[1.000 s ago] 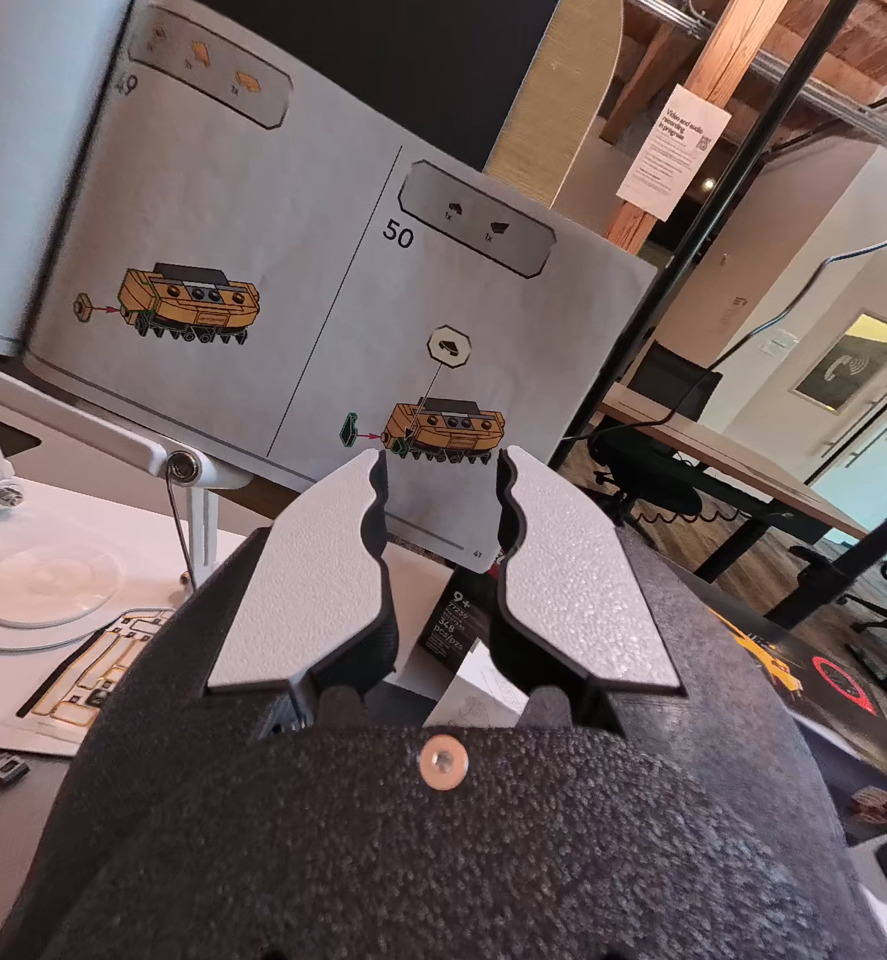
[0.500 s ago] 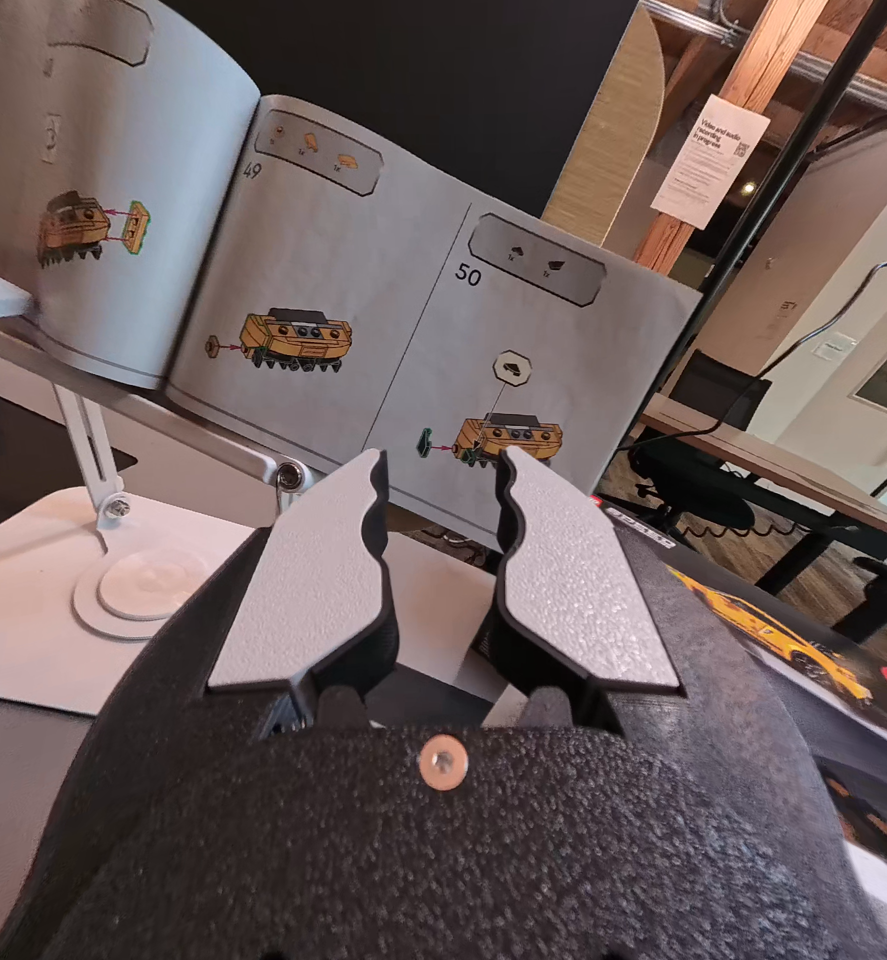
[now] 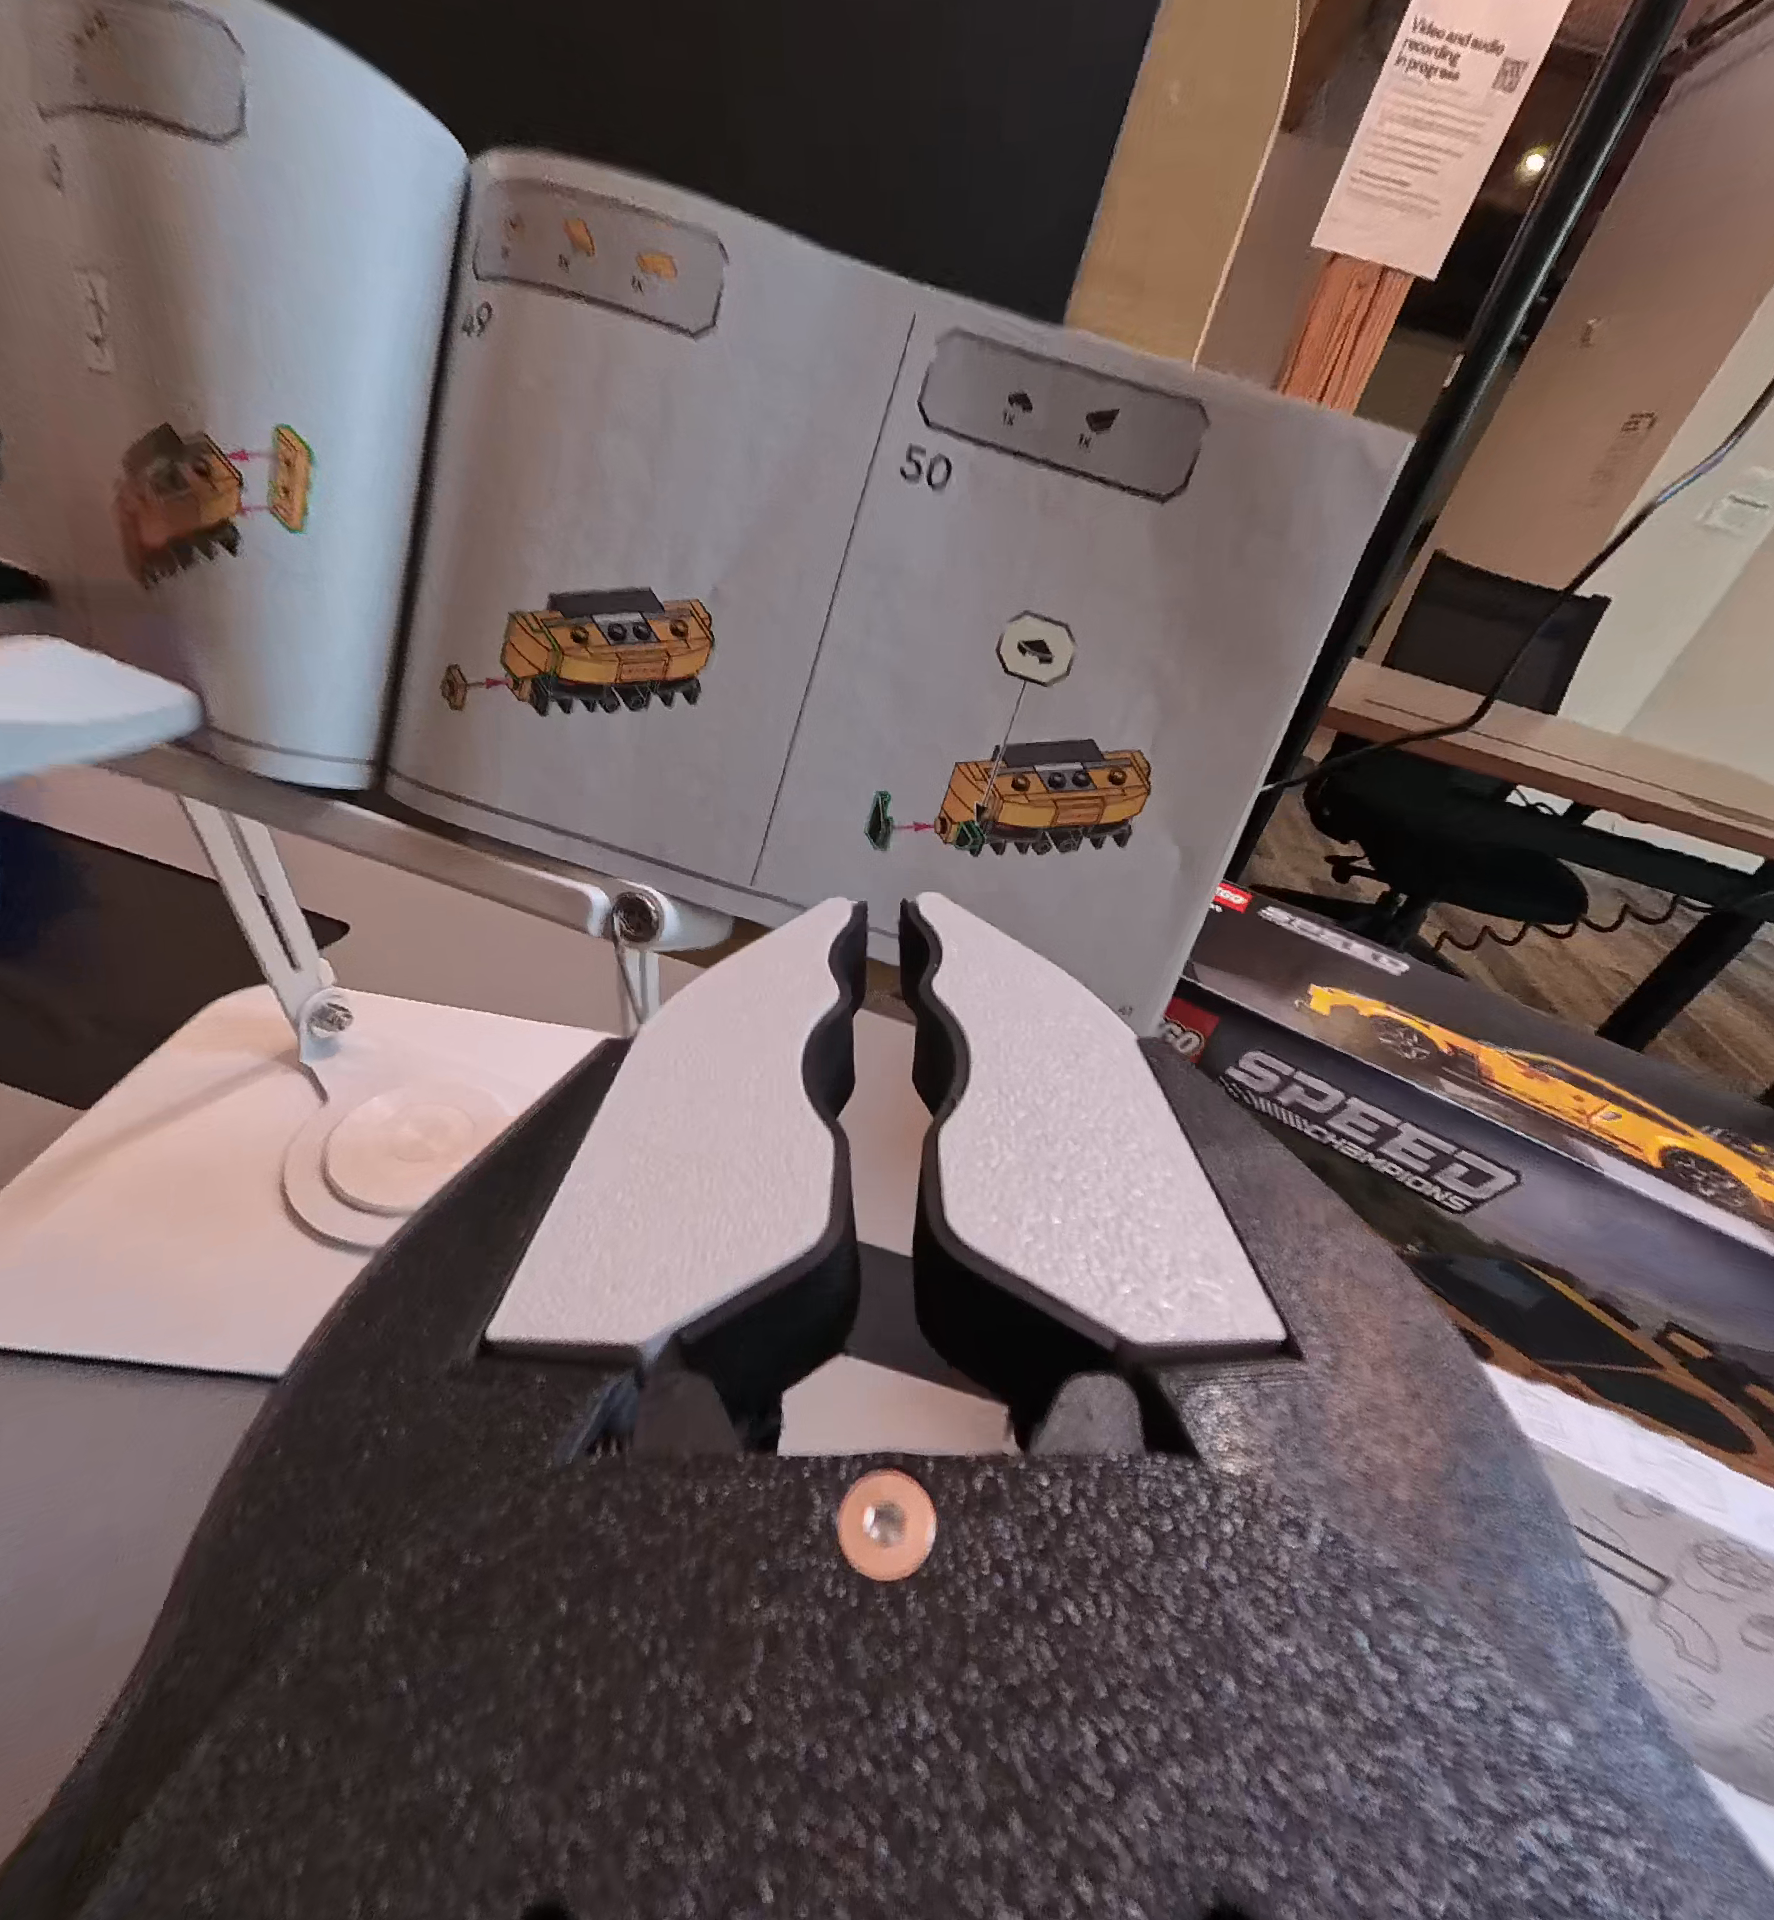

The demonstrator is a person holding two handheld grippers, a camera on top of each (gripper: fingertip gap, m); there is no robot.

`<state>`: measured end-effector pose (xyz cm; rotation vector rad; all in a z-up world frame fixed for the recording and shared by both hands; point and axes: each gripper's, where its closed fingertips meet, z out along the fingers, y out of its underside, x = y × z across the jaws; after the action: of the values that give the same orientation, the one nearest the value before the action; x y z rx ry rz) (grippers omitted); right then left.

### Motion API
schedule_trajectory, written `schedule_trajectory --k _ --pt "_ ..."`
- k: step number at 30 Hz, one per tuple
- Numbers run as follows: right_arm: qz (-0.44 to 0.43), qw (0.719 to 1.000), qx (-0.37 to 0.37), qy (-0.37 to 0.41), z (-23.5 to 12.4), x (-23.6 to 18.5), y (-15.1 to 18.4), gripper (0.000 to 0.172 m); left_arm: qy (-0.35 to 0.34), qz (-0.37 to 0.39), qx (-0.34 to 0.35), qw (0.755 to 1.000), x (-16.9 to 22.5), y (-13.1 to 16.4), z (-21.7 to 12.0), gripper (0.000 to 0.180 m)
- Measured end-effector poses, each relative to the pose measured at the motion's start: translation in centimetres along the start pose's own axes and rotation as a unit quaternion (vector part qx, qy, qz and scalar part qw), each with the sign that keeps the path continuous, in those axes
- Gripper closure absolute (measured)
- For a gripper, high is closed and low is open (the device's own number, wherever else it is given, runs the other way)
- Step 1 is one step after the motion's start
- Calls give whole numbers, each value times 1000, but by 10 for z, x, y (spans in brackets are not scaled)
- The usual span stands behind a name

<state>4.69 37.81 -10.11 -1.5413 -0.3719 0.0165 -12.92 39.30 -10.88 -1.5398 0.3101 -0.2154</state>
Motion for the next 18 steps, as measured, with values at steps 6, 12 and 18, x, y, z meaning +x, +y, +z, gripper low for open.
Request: schedule_trajectory --k 6,12,18 --pt "-1 999 30 -39 2 -35 -27 148 16 9 -3 1000 16 1 4 123" --pt "-50 994 41 -84 24 -89 -55 121 37 16 -14 999 28 6 6 123" --pt "-119 990 23 -68 63 -108 -71 102 42 15 -16 999 29 7 2 133"
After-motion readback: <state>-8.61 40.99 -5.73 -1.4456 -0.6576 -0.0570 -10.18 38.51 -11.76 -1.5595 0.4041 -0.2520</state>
